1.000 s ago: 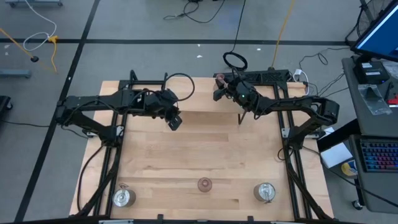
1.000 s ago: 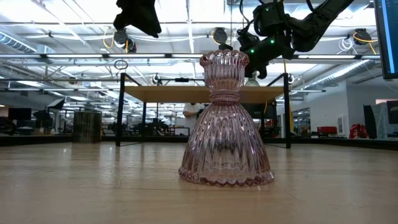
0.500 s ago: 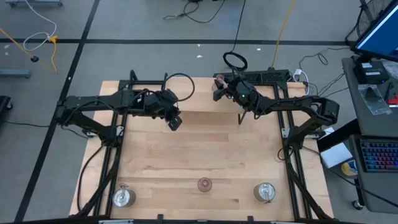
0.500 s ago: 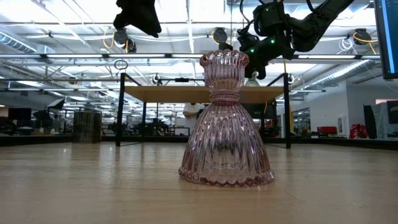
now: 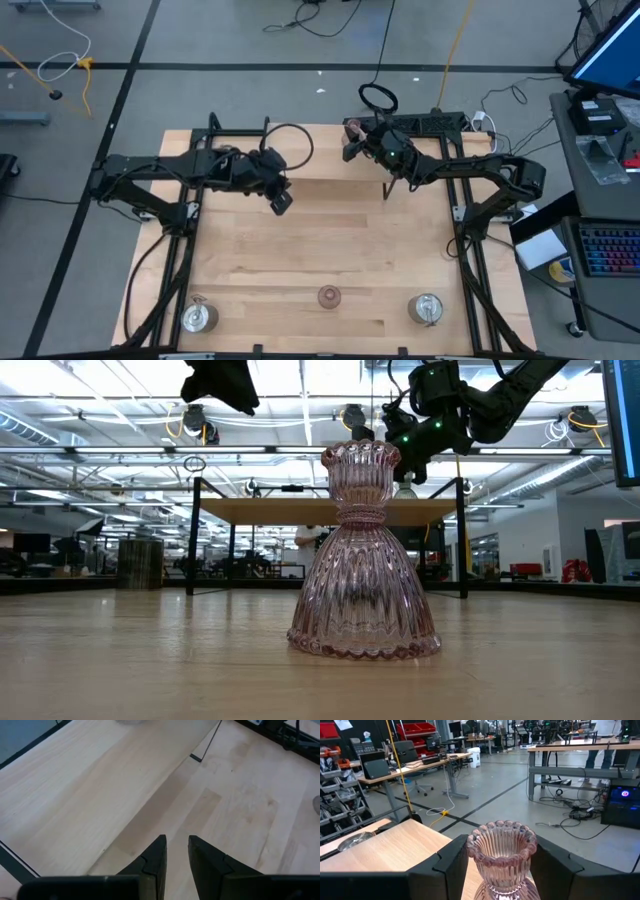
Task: Pick & Place candle stick holders
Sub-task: Put the left pink candle holder on the shelf
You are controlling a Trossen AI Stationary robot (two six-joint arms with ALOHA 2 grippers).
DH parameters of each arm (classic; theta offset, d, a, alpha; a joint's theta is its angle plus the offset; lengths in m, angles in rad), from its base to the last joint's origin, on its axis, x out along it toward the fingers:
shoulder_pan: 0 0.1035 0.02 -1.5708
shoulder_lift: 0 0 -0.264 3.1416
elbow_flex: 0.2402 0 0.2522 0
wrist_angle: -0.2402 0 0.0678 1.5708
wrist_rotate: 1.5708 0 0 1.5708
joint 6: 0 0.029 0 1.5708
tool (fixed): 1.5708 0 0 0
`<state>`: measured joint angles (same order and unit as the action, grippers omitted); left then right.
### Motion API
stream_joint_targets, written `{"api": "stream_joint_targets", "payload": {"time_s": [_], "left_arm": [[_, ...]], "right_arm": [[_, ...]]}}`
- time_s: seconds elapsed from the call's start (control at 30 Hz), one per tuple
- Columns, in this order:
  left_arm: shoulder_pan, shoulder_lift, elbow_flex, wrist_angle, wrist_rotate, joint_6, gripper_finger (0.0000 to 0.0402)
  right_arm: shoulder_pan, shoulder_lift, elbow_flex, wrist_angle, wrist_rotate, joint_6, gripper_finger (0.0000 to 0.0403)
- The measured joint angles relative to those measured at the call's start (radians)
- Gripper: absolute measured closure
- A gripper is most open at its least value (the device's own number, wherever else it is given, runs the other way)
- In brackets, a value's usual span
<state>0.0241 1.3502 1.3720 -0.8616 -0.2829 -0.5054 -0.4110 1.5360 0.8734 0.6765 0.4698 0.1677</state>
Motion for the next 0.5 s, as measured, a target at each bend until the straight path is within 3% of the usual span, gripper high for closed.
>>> {"api": "stream_joint_targets", "payload": {"time_s": [0.5], "left_arm": [[-0.027,0.000,0.000,0.000,-0.008,-0.020,0.0321]], "right_arm": [[0.000,-0.001,0.000,-0.040,0.000,0.003,0.0217]]}}
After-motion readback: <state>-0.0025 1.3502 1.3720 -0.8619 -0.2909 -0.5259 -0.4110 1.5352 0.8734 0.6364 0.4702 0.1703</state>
